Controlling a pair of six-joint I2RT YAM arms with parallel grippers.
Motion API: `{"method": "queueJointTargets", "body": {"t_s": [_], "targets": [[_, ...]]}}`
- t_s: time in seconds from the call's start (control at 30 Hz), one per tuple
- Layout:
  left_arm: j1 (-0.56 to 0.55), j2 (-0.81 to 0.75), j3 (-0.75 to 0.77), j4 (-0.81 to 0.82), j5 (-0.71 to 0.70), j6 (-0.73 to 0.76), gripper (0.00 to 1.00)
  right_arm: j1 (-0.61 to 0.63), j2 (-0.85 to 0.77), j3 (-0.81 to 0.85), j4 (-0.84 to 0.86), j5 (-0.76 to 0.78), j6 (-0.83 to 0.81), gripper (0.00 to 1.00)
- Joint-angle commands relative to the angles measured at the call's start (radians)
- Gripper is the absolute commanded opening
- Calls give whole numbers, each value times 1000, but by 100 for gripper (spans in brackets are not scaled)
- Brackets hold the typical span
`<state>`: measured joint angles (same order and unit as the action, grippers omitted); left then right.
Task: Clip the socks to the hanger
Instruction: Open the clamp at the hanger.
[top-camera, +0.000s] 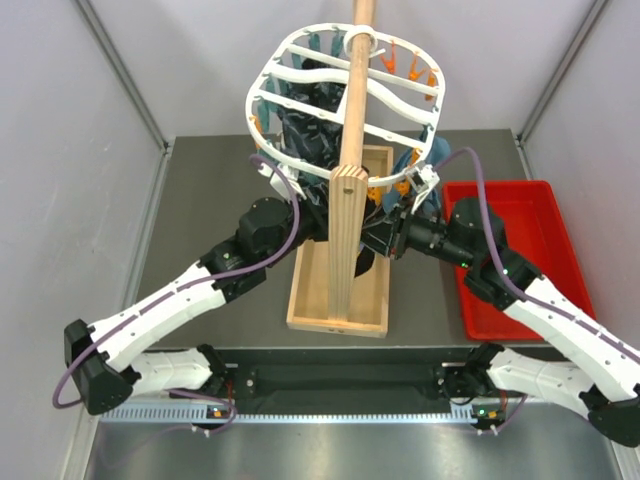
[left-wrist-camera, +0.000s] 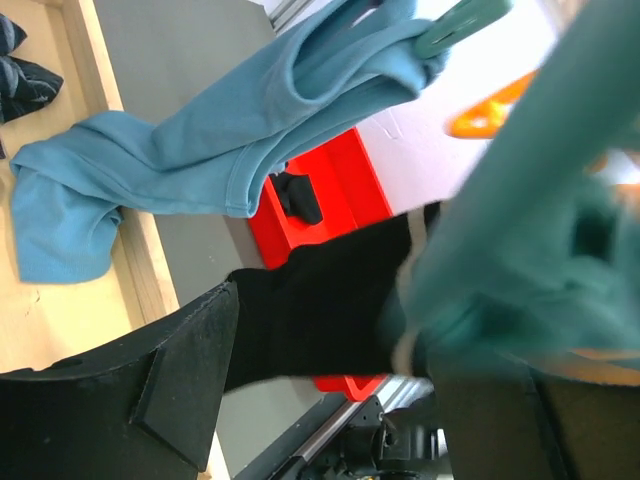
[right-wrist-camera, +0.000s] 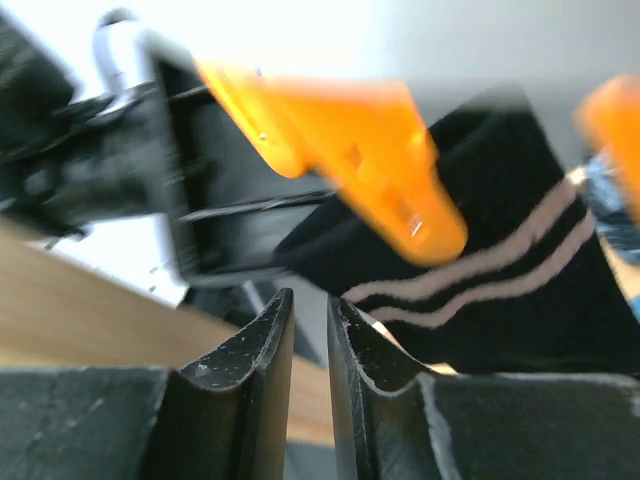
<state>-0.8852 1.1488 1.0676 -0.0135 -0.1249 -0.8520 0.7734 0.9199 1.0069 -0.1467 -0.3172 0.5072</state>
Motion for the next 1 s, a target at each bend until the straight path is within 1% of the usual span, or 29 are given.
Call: {"method": "queueJointTargets", "body": {"t_s": [0.0, 0.13, 0.17, 0.27, 0.33, 0.37, 0.5, 0.6, 0.73, 0.8, 0.87, 0.97], "targets": [[0, -50, 2, 18, -25, -15, 78, 13, 20, 10, 82, 124, -30, 19], [-1, -87, -27, 18, -39, -19, 78, 12, 31, 18, 108, 187, -42, 20], [0, -90, -31, -9, -38, -18, 78, 13, 30, 19, 105, 204, -45, 21], [-1, -100, -35, -23, -28, -6, 77, 12, 16, 21, 105, 259, -64, 22], [0, -106, -47, -26, -7, 4, 74, 13, 4, 22, 102, 299, -75, 23], [-1, -109, -55, -28, -1, 4, 70, 13, 0, 24, 101, 311, -79, 23], [-1, -124, -95, -28, 36, 2, 69, 10, 2, 56, 75, 366, -114, 24], [0, -147, -106, -28, 59, 19, 66, 10, 8, 76, 62, 382, -124, 25], [0, -216, -113, -37, 56, 54, 64, 10, 7, 88, 47, 392, -130, 25], [0, -245, -116, -37, 50, 79, 61, 9, 4, 88, 45, 392, -131, 26], [0, -287, -115, -36, 45, 105, 55, 9, 0, 88, 44, 398, -131, 26], [0, -327, -101, -37, 51, 131, 51, 9, 2, 91, 35, 405, -136, 28]]}}
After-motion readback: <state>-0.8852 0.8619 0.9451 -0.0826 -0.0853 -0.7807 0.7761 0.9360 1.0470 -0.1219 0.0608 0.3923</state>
